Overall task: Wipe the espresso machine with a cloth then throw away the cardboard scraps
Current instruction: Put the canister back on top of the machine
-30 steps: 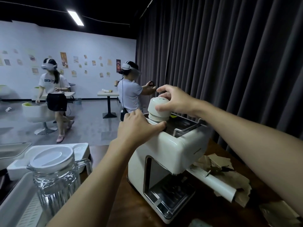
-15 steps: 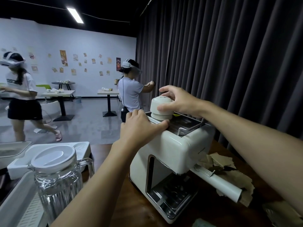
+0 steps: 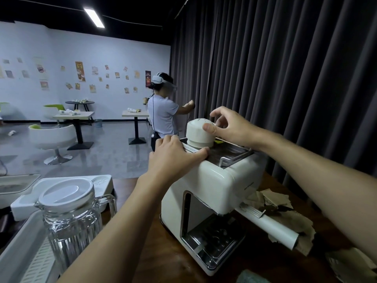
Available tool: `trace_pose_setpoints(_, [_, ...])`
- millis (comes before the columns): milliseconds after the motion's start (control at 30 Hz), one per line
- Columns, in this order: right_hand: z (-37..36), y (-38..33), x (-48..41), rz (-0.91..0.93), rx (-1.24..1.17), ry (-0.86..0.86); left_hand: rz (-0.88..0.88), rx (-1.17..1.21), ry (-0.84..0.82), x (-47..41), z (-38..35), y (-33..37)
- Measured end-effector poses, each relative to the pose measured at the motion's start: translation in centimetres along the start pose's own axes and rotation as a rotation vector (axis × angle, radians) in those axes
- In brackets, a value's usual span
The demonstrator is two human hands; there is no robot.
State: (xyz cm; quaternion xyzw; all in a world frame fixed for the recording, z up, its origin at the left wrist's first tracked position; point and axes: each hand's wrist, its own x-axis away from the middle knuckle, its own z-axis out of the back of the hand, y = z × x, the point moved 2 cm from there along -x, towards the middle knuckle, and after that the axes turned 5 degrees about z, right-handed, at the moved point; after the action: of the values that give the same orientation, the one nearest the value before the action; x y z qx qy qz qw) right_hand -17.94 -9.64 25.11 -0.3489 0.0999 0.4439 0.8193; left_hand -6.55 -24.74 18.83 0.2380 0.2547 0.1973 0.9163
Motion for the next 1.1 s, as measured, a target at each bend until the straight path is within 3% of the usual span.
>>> trace_pose_setpoints(133, [-0.3, -0.2, 0.4, 0.021, -0.06, -0.104, 0.004, -0.002, 0.005, 0.1, -0.1, 0.0])
trace_pose_setpoints(267, [-0.1, 0.1, 0.6, 0.023, 0.015, 0.003, 0.0, -0.01, 0.006, 0.1, -0.1, 0.0])
trace_pose_setpoints(433, [-0.6, 0.1, 0.8, 0.048, -0.028, -0.129, -0.033, 0.056, 0.0, 0.4, -0.6, -0.7])
trace_pose_setpoints(567, [-0.4, 0.2, 0.8, 0.041, 0.03, -0.039, -0.108, 0.143, 0.018, 0.5, -1.3, -1.8])
trace_pose_setpoints(700, [-0.7, 0.1, 0.8, 0.078, 0.004, -0.115, -0.131, 0.169, 0.026, 0.4, -1.6, -2.3])
trace_pose_setpoints(833, [-0.5, 0.4, 0.8, 0.045, 0.047, -0.039, -0.122, 0.156, 0.021, 0.4, -1.5, -2.4])
trace_pose_setpoints(1000, [-0.7, 0.1, 0.9, 0.058, -0.008, -0.116, -0.128, 0.165, 0.023, 0.4, -1.6, -2.4])
trace_pose_setpoints(1100, [-0.5, 0.3, 0.9, 0.044, 0.04, -0.052, -0.126, 0.159, 0.023, 0.3, -1.6, -2.4])
